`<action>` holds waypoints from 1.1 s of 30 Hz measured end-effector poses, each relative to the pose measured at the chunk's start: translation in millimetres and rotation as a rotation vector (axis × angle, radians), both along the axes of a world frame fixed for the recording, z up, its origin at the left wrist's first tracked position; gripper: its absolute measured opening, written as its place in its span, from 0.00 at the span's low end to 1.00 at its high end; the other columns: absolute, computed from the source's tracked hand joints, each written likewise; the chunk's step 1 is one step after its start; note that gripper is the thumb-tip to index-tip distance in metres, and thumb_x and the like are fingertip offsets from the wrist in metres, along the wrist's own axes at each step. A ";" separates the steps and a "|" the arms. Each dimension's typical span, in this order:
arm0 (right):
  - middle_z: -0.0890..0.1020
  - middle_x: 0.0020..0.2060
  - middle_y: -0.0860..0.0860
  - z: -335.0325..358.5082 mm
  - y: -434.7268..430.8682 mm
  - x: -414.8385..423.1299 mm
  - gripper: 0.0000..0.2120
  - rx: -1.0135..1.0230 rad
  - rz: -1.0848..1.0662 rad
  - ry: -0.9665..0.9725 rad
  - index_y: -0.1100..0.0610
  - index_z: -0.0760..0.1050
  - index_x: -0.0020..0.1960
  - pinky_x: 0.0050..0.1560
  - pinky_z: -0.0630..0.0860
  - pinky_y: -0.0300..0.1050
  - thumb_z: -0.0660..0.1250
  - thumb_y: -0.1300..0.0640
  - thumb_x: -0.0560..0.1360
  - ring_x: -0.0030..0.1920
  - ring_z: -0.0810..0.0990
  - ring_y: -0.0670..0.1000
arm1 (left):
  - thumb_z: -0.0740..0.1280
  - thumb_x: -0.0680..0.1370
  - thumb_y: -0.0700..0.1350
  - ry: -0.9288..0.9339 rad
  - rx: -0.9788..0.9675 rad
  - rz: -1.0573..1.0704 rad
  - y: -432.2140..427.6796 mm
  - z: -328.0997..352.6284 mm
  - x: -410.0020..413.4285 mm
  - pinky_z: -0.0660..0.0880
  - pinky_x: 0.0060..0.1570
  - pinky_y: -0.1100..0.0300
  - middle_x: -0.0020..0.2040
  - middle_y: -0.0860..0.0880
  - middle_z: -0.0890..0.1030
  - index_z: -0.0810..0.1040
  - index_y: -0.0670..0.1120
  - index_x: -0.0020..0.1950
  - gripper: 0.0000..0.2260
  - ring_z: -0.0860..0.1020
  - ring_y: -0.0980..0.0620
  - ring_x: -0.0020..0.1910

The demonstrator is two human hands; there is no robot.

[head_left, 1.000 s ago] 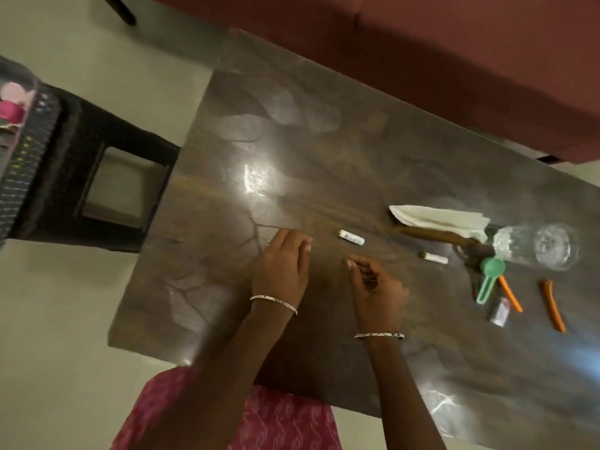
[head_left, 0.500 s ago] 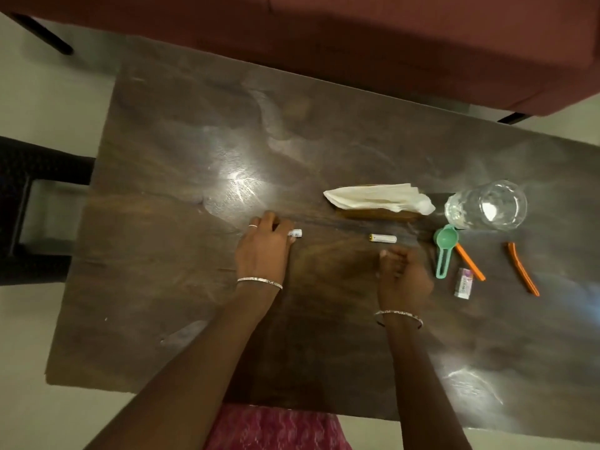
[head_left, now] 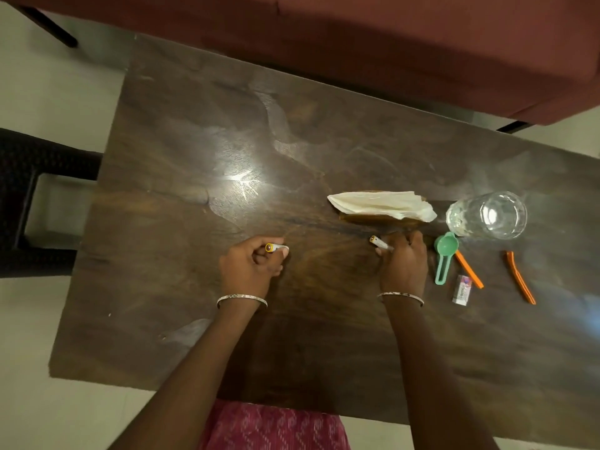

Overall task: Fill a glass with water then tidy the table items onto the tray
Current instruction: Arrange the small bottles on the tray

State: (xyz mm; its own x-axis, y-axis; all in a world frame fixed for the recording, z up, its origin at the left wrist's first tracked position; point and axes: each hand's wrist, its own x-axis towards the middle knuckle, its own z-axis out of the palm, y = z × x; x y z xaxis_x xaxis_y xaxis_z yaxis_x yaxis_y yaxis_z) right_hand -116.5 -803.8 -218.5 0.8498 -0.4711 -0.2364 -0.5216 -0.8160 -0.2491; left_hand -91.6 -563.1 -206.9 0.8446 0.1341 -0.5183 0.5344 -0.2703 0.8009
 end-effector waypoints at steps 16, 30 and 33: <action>0.87 0.40 0.54 36.4 221.1 -4.9 0.08 0.966 -0.360 -0.250 0.52 0.77 0.46 0.44 0.82 0.45 0.74 0.62 0.73 0.40 0.85 0.51 | 0.70 0.68 0.58 -0.022 0.066 0.029 145.4 33.5 5.6 0.81 0.42 0.51 0.36 0.55 0.84 0.79 0.59 0.39 0.06 0.83 0.56 0.35; 0.85 0.41 0.58 53.1 449.7 46.3 0.02 1.599 -0.519 -0.086 0.60 0.82 0.47 0.42 0.81 0.39 0.71 0.61 0.76 0.38 0.85 0.50 | 0.75 0.72 0.46 -0.185 0.029 0.335 352.5 54.7 7.2 0.82 0.45 0.57 0.40 0.54 0.85 0.80 0.50 0.48 0.07 0.84 0.56 0.41; 0.86 0.41 0.58 57.6 489.1 63.0 0.04 1.611 -0.474 -0.068 0.62 0.79 0.50 0.41 0.81 0.40 0.70 0.63 0.76 0.38 0.85 0.51 | 0.75 0.72 0.44 -0.238 0.056 0.405 391.3 61.1 16.5 0.79 0.40 0.68 0.40 0.57 0.85 0.79 0.48 0.48 0.08 0.84 0.59 0.40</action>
